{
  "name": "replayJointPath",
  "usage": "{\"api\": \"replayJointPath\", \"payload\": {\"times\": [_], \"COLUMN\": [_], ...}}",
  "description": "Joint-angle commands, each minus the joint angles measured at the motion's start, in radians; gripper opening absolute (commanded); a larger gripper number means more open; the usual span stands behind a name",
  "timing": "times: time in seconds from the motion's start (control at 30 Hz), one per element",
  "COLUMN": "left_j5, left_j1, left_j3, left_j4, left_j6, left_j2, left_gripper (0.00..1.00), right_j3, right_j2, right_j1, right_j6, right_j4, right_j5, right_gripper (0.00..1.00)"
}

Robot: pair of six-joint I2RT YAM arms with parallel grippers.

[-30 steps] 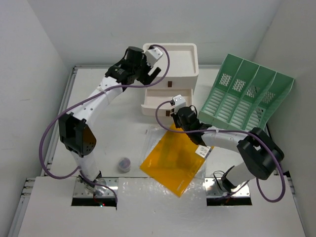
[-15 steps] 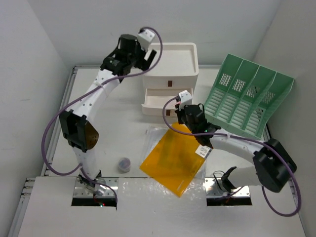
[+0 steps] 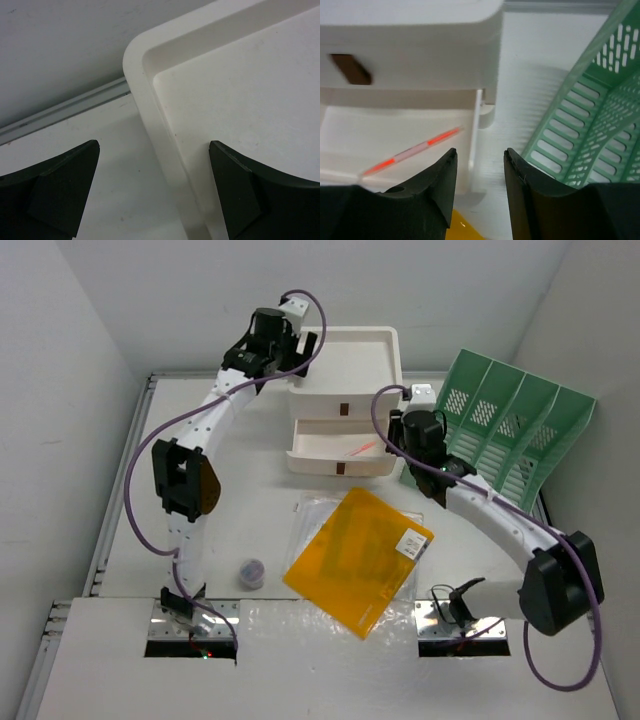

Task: Organize the desk

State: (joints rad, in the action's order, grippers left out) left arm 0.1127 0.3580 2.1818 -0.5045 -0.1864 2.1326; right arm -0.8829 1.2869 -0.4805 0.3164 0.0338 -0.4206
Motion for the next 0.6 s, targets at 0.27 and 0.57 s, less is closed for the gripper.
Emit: {"api": "replayJointPath", "payload": {"times": [0.27,0.57], "left_j5": [-0.045,-0.065], "left_j1": [-0.001,-0.001], "left_j3": [-0.065,-0.093], "left_j4": [0.001,-0.017], "left_j6": [0.007,-0.025], "left_j2": [-0.028,-0.034], "left_gripper": [0.67,0.10], "right_j3": [-0.088,-0.162], "right_j2": [0.212,0.296], "right_j1": [0.059,0.079], "right_j6": [0.082,0.078], "right_j4": [-0.071,-0.040], "right_j5": [0.100,0.030], "right_gripper": [0.29,0.00]}}
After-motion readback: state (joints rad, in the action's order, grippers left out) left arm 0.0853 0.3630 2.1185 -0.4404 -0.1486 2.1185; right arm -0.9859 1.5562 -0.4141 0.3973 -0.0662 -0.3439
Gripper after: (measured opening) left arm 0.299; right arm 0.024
